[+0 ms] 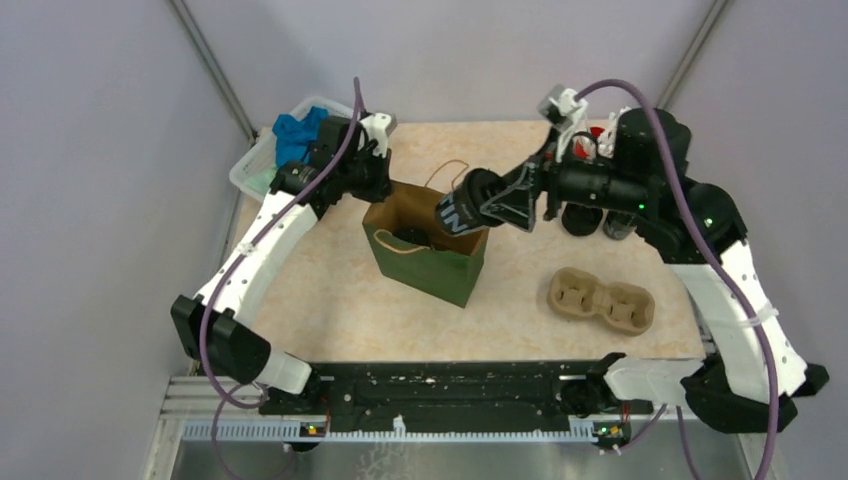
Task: Pack the takeout coffee
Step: Place the coffee cup on the cup tray.
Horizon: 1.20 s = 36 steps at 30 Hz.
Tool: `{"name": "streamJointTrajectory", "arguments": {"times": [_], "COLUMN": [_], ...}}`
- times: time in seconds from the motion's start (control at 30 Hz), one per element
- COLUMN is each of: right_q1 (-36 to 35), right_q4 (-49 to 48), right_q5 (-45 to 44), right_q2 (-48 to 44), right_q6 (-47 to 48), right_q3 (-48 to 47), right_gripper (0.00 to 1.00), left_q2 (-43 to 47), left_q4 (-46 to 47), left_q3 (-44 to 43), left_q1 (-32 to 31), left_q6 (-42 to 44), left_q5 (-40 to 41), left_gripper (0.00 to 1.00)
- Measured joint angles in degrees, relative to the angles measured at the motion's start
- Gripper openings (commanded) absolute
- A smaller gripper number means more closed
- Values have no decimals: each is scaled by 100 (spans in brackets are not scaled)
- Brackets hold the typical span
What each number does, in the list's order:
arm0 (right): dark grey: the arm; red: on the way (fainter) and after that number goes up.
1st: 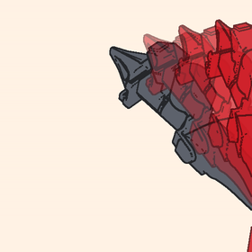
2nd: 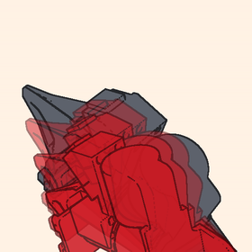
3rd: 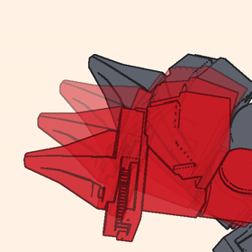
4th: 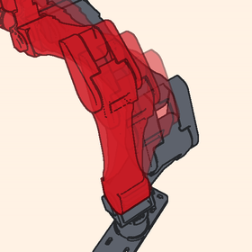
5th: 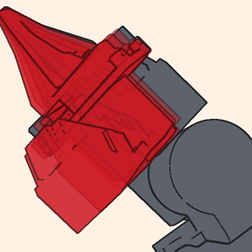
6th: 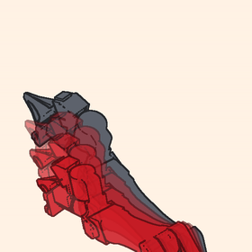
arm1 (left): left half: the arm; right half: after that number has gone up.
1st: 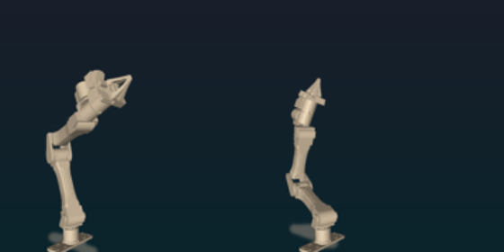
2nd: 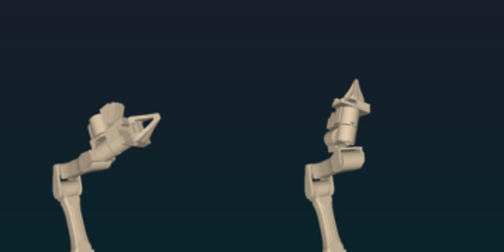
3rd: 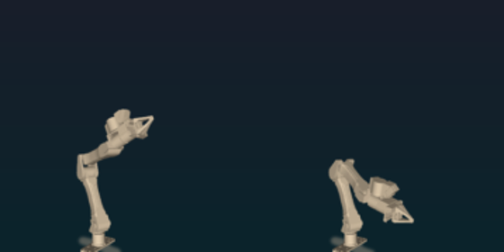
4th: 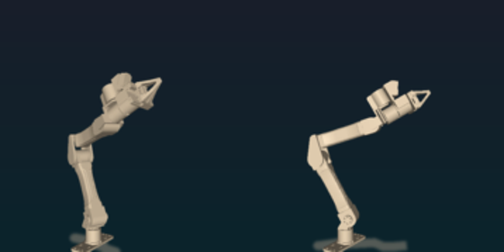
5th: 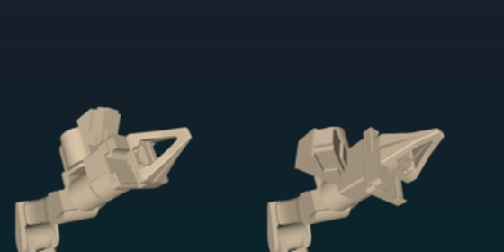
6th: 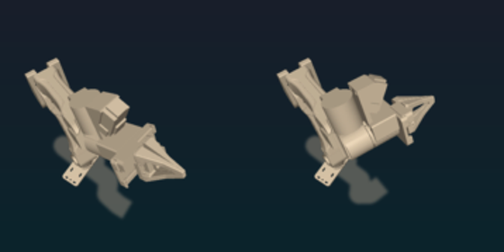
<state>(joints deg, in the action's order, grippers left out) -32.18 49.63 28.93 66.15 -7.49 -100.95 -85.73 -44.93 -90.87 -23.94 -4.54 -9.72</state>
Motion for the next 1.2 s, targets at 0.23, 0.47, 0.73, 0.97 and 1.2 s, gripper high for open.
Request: {"name": "streamJointTrajectory", "arguments": {"times": [0.23,0.47,0.73,0.97,1.2], "right_q1": [-1598,-2317,-3058,-3257,-3257], "right_q4": [236,715,964,874,772], "right_q5": [-940,-1681,-2216,-2479,-2618], "right_q2": [1056,1742,1882,1908,2151], "right_q6": [892,2094,3226,3864,4044], "right_q3": [-879,-1093,-1093,-944,-710], "right_gripper": [19,18,10,8,9], "left_q2": [1016,1967,2459,2761,3053], "left_q4": [671,1506,2100,2393,2621], "left_q3": [1023,2068,2754,3123,3246], "left_q1": [2,2,2,2,0], "left_q6": [-109,-157,-184,-468,-839], "left_q5": [323,503,673,811,1075], "left_gripper": [0,0,0,0,0]}}
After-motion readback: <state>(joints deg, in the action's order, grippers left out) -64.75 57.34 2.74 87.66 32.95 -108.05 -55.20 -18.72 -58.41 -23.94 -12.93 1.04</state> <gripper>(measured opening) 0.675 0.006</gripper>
